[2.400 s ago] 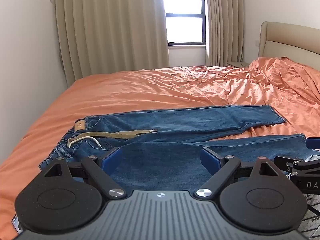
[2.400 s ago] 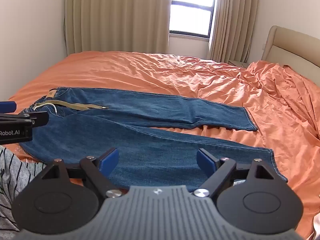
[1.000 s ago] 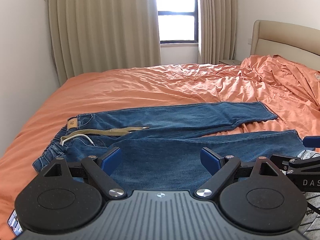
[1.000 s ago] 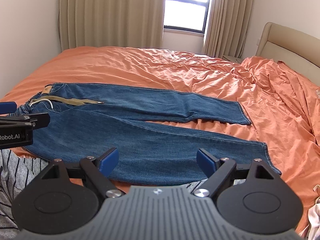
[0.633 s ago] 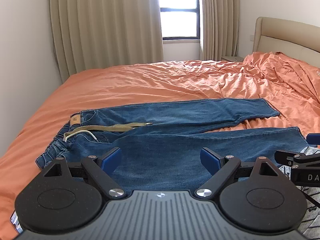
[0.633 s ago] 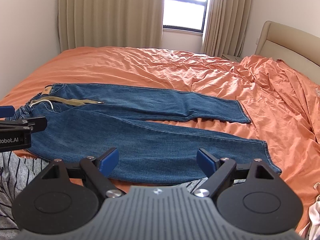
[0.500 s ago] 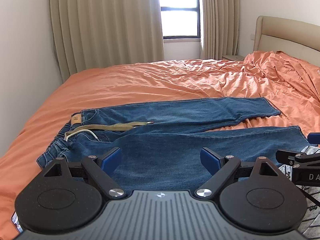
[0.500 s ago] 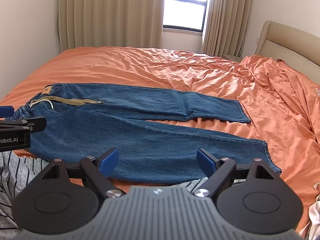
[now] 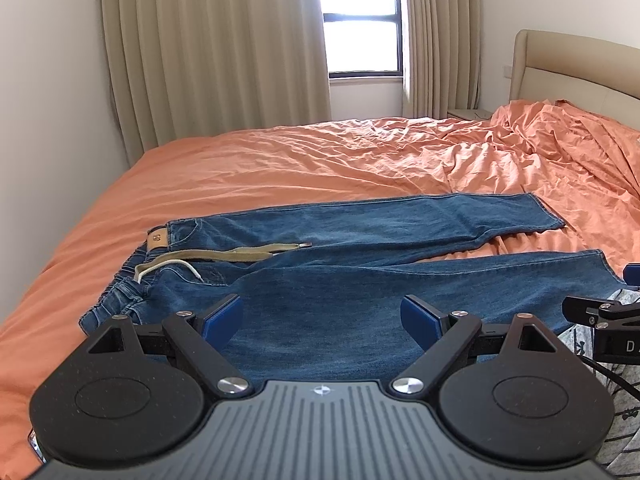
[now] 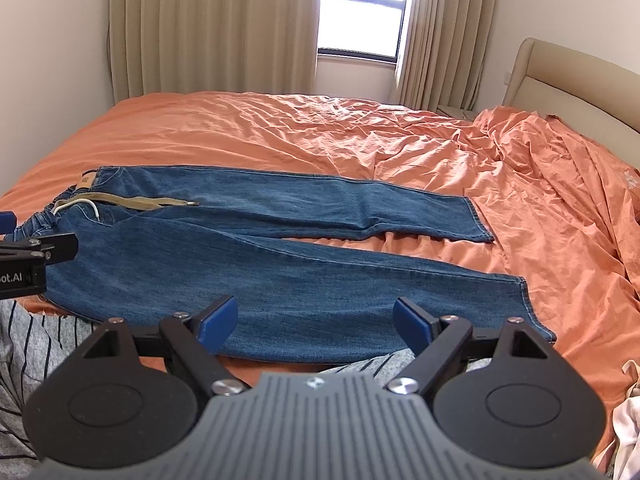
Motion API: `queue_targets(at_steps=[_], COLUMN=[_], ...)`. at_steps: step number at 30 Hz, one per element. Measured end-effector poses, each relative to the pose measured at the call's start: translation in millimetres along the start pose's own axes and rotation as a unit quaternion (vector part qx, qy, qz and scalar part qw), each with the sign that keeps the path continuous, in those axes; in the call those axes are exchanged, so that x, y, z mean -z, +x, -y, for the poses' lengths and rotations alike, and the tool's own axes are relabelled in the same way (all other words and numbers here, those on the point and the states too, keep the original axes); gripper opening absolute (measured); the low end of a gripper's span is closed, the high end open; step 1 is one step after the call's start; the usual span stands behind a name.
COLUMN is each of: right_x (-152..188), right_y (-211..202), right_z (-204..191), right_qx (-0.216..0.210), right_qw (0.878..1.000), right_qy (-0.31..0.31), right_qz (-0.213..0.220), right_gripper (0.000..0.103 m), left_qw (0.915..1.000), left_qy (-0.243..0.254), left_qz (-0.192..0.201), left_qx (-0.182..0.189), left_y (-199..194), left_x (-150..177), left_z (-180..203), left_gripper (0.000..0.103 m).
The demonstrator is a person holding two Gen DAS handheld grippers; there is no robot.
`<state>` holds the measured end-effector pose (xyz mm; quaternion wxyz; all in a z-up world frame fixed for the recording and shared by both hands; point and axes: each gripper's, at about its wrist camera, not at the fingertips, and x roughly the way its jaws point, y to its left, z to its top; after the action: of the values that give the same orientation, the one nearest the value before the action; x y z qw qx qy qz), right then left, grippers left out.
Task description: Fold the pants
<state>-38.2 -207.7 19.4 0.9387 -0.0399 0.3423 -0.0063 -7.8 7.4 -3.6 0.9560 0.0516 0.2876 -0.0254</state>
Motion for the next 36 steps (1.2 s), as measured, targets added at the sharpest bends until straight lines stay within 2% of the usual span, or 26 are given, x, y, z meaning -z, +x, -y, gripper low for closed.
queue_targets(at_steps=[25,28,33,35,36], right_x=[0.0,0.7,-4.9,-9.8,-12.4], right_y=[0.5,6.7,29.4,44.5,53.1], right_z=[2.6,8.0,16.6,17.6,18.0], right_qx=[0.0,-0.016,-0.043,-0.049,-0.053], right_qw=[1.0,1.0,0.997,0.997,0.997], right_qy=[0.002,0.009,0.013,0.01,0.007], right_qz=[0.005,0.024,0.056,0.054,0.054], right_gripper=[0.081,0.081,0.081,0.081,0.081], left_qw=[1.0,0.9999,0.9969,0.9962,0.9961], left_qy=[0.003,-0.008,-0.073,-0.077,-0.074], left_qz=[-0.003,-0.012,-0.022,-0.032,-0.037], left_qx=[-0.002,0.003,0.02,0.026,0.028], left_y=[1.4,8.8,23.8,34.9,42.2], left_x=[-0.6,-4.4,-12.6,-17.0,-19.1], left_z=[-6.7,-22.0,-76.3,-98.4,-109.5], left_gripper=[0.103,0.103,0.097,0.082,0.079])
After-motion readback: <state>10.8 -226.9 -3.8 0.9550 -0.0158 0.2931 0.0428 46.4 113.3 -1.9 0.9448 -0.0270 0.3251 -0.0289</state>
